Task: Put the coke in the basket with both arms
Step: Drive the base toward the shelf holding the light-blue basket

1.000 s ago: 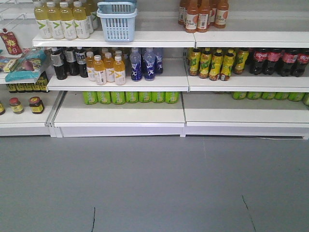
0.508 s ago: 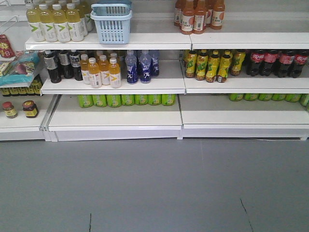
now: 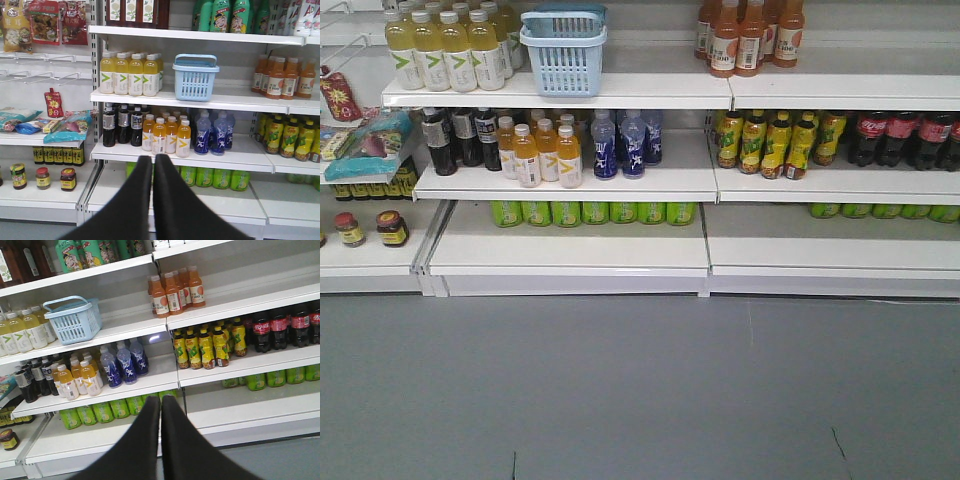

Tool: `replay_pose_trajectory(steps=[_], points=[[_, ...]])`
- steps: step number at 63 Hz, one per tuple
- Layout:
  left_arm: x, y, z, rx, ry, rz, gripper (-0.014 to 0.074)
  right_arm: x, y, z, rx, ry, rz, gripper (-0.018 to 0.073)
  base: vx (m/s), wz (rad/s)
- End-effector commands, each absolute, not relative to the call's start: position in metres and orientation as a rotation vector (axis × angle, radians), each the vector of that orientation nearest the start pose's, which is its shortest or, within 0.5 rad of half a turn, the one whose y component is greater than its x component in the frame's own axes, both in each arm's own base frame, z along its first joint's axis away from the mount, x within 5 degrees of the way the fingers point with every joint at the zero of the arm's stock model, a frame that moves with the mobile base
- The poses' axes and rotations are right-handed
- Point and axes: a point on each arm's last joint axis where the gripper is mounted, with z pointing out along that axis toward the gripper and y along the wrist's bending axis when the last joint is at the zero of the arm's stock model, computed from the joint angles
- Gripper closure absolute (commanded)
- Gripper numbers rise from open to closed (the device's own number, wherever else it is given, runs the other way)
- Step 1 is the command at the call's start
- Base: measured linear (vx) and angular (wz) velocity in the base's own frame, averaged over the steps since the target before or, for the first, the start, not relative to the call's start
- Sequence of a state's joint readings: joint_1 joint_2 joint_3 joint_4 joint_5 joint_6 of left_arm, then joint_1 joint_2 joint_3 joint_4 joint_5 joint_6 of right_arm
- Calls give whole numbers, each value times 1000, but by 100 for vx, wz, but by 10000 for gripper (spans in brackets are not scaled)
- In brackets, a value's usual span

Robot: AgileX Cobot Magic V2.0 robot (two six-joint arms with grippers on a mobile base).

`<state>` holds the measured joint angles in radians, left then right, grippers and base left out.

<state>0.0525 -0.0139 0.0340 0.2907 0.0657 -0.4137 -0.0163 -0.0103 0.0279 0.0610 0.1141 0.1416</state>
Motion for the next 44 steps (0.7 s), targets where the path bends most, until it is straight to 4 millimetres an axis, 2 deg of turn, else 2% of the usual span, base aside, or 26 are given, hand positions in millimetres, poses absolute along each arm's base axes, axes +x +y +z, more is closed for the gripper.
replay_pose_trajectory(steps=[1, 44], points=[[54, 3, 214, -135, 1448, -72, 602, 56, -1, 198, 159, 1533, 134, 564, 6, 6], [54, 3, 214, -135, 1448, -72, 602, 56, -1, 198, 159, 1533, 134, 564, 9, 2]])
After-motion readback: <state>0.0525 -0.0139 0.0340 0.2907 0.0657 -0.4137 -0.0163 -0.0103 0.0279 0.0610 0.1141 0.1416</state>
